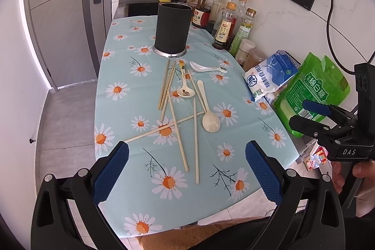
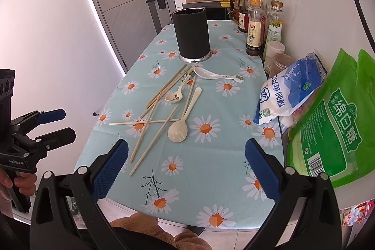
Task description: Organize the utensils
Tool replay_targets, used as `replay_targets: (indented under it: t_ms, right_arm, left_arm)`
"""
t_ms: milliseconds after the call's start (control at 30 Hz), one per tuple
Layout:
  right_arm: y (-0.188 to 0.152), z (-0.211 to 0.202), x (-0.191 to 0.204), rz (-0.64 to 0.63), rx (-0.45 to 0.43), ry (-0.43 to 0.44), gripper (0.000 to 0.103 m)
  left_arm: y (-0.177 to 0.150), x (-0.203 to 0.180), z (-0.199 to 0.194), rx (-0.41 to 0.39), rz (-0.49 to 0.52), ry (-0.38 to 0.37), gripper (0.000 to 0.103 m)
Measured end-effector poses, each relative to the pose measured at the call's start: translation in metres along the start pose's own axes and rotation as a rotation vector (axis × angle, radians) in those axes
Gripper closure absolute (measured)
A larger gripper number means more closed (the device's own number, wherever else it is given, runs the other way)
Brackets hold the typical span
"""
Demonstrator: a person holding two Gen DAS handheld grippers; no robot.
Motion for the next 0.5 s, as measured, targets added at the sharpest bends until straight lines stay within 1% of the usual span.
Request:
replay_targets:
  t_ms: [333, 500]
  right_arm:
    - [0.001, 0.002, 0.002, 0.005, 0.007, 0.0, 0.005]
    - [0.001, 0.012, 0.002, 0.02, 0.04, 0.016, 0.005]
  left_arm:
    - [-0.001, 0.002, 0.002, 0.003, -0.008, -0.004, 0.006]
    - [0.001, 0.011, 0.008, 0.011, -0.033, -0.023, 0.006]
Point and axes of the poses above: each gripper's, at about its wrist camera, not at the fingertips, and z roughly the way its jaws point, x to its left, y to its top, the point moved 7 cm from there along z, roughly the way its jaws point, and after that the axes turned 15 degrees about -y, right-handed, at the moved point
